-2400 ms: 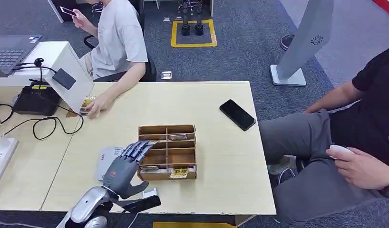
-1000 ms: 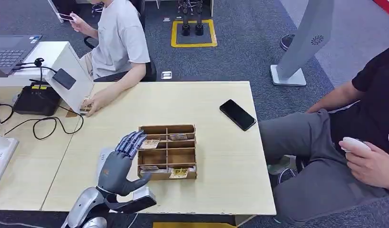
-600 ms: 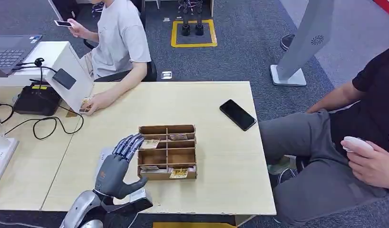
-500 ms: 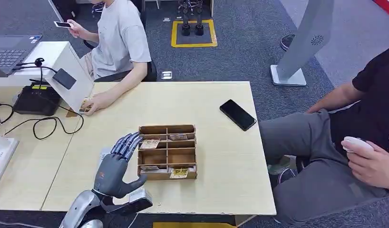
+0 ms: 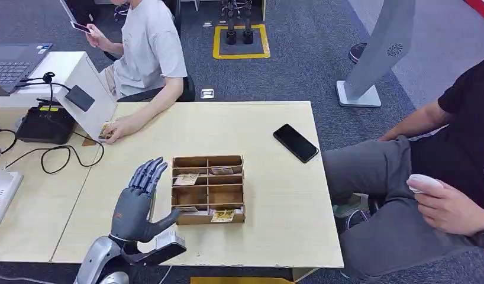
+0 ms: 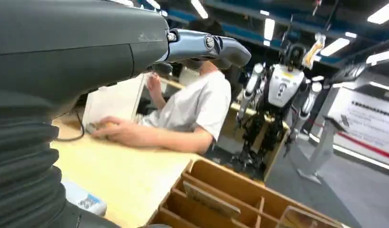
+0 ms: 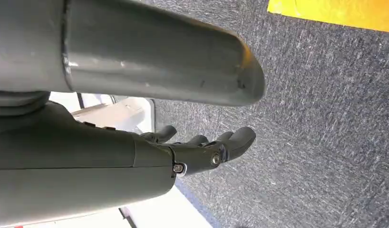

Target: Pass the card to the sensor for recognition and then transmit it.

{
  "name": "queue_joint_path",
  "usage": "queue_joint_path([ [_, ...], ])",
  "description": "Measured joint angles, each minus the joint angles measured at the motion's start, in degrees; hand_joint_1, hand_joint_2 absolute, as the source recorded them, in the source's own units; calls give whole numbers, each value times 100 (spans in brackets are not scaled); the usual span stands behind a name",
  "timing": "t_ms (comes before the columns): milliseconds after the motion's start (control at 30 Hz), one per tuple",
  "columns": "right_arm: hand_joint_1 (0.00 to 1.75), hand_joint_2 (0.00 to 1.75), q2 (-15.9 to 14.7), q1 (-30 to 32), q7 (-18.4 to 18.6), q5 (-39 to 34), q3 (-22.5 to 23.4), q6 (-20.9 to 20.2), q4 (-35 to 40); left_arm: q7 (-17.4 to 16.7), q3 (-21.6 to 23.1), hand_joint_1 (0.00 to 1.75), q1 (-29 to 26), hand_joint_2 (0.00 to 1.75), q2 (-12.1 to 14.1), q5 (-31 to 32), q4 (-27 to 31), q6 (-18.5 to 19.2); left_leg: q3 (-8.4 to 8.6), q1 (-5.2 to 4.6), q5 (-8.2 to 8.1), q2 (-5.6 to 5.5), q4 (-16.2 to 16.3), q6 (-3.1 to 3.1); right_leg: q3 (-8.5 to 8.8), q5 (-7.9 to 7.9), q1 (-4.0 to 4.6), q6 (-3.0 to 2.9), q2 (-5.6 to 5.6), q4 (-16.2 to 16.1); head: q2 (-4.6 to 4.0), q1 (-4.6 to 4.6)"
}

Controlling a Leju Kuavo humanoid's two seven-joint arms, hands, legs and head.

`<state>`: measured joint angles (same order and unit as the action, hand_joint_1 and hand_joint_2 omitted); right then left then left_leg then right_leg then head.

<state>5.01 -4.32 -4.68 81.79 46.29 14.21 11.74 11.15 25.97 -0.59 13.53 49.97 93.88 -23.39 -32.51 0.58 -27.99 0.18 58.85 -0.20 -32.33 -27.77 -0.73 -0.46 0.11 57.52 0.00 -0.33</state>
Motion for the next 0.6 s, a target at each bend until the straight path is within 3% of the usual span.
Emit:
queue_joint_path([
  [133, 0, 0, 2, -23, 2, 59, -4, -20, 0, -155, -4, 0, 48, 175, -2, 524, -78, -85, 1, 0, 0, 0, 0, 0, 0, 0, 0, 0, 0, 0, 2, 0],
  [400, 0, 0, 2, -61, 11, 107, -13, -20, 0, -243, -6, 0, 158, 175, -4, 719, -315, -142, 1, 0, 0, 0, 0, 0, 0, 0, 0, 0, 0, 0, 0, 0],
  [600, 0, 0, 2, -94, 52, 129, -33, -35, 0, -304, -6, 0, 301, 175, -98, 900, -684, -455, 0, 0, 0, 1, 0, 0, 0, 0, 0, 0, 0, 0, 0, -2],
])
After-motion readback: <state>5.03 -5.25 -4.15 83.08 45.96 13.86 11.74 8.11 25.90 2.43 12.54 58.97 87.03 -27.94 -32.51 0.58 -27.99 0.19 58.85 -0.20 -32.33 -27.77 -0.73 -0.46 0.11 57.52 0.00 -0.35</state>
